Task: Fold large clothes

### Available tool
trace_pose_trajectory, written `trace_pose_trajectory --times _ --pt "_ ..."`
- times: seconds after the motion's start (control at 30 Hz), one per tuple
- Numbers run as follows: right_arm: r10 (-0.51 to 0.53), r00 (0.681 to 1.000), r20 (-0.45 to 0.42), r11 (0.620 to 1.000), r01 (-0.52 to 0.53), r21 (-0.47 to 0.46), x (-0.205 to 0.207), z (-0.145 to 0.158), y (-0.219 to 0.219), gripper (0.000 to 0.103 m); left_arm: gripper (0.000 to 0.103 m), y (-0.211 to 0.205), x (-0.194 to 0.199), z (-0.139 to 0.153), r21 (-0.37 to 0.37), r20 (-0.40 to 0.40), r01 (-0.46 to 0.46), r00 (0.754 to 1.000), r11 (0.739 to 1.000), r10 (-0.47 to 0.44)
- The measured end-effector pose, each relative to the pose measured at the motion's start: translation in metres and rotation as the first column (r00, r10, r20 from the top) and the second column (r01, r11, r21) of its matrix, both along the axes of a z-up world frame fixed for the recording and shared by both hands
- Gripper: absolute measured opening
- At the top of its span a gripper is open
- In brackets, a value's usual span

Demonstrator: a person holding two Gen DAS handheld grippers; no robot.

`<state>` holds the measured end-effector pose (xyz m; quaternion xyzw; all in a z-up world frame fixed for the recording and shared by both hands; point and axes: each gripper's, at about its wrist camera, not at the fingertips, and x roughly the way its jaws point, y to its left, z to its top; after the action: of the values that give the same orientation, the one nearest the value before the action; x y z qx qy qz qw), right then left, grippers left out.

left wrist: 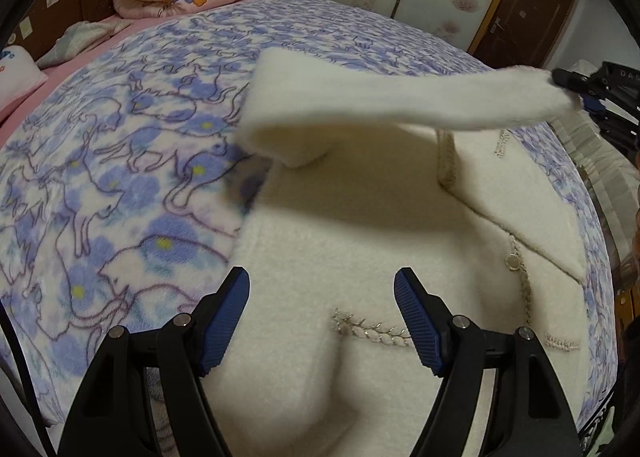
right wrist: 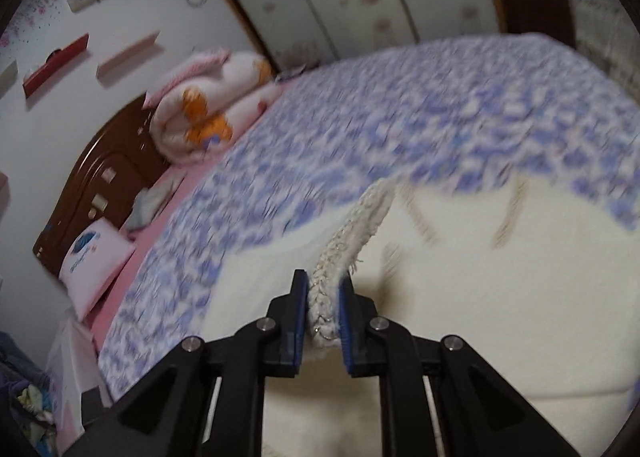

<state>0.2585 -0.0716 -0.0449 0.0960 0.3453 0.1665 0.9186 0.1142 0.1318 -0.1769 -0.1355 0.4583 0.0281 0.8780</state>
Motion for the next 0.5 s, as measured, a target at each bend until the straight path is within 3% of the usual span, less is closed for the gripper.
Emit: trace_pose_trajectory --times 0.07,0.13,0.23,0.33,0.4,0.5 --pt "-0.087 0.996 0.015 0.996 0.088 -0.031 -0.001 0.002 -0.034 0.013 0.074 -0.004 0.002 0.0 0.012 0.002 0.016 1.0 1.0 -0.016" --pt "-0.169 0.985 -0.023 0.985 0.167 -0.048 -0.004 -0.014 -0.071 0.014 0.074 -0.007 0.007 -0.002 0.019 -0.003 0.033 0.999 0.999 -0.033" --pt "-0.299 0.945 -0.128 0.951 0.284 -0.126 -0.01 -0.061 -0.119 0.016 0.074 -0.012 0.018 -0.005 0.023 -0.016 0.056 0.998 0.998 -0.055" --pt "-0.349 0.896 -0.273 0.928 0.29 -0.234 -0.013 -0.113 -0.149 0.021 0.074 -0.013 0.036 -0.003 0.036 -0.013 0.071 0.997 0.997 -0.071" --pt "-0.347 0.887 -0.304 0.931 0.287 -0.226 -0.021 -0.129 -0.164 0.022 0.074 -0.011 0.051 0.001 0.042 -0.004 0.07 0.998 0.997 -0.07" --pt "-0.315 0.893 -0.322 0.949 0.289 -0.127 -0.024 -0.129 -0.181 0.034 0.074 -0.005 0.079 0.007 0.042 0.017 0.065 0.998 0.997 -0.066"
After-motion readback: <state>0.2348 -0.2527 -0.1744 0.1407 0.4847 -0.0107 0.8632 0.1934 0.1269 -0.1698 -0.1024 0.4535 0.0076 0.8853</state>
